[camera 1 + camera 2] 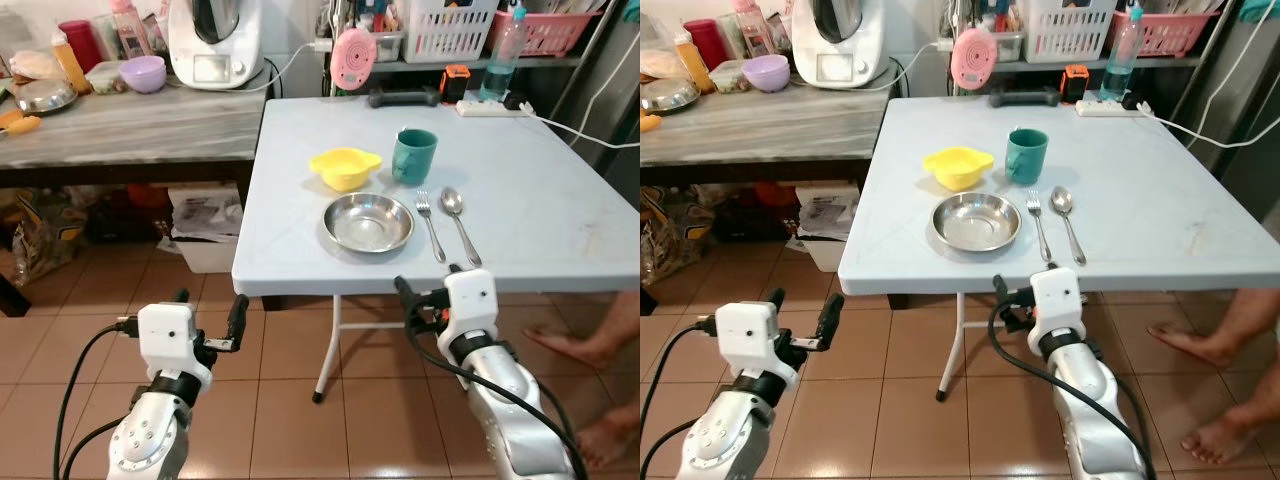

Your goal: Setting the table

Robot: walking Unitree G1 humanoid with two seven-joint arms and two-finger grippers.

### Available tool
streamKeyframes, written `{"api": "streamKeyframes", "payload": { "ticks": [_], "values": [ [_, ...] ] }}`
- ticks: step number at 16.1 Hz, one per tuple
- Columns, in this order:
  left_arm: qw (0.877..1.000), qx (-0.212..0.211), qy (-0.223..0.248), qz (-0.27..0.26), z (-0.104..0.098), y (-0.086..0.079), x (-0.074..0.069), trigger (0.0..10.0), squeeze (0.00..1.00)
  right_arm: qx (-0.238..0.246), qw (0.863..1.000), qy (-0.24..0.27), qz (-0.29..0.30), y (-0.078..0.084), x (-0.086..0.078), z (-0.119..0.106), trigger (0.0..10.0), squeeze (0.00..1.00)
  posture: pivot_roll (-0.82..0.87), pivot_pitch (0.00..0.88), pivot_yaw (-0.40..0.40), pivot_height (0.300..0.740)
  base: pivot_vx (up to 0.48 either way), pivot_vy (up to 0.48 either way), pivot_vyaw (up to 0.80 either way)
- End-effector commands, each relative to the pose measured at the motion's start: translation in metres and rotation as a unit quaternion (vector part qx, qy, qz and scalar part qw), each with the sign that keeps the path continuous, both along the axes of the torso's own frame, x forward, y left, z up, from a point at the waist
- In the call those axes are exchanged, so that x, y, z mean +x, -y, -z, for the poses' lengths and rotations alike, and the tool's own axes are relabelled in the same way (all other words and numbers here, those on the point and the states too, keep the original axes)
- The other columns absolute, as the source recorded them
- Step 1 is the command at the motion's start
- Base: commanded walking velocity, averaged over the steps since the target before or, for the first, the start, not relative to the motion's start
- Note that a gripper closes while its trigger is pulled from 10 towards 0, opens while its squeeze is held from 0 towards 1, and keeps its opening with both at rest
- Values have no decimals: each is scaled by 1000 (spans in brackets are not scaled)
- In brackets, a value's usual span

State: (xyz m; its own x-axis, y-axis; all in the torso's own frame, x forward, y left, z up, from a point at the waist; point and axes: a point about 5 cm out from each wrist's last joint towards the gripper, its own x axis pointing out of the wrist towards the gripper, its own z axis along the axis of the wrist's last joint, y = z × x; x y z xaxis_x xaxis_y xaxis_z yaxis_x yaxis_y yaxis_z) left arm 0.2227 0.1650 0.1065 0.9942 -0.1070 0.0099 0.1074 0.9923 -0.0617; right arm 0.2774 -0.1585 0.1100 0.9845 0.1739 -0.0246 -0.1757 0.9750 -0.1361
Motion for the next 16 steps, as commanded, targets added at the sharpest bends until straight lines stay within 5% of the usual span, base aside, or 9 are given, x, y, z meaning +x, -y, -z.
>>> {"api": "streamKeyframes", "payload": {
  "ticks": [1,6,16],
  "values": [
    [1000,7,5,-9,-2,-6,-2,10000,0,-1,1000,1,15,7,-2,-2,10000,0,-134,62,51,740,0,0,0],
    [999,10,-30,-34,15,-20,-23,10000,0,-17,998,-21,63,30,-36,8,10000,0,-152,68,61,740,0,0,0],
    [1000,2,-17,-2,11,-8,-12,10000,0,-12,999,-24,40,19,-29,5,10000,0,-164,76,66,740,0,0,-613]
  ]
}}
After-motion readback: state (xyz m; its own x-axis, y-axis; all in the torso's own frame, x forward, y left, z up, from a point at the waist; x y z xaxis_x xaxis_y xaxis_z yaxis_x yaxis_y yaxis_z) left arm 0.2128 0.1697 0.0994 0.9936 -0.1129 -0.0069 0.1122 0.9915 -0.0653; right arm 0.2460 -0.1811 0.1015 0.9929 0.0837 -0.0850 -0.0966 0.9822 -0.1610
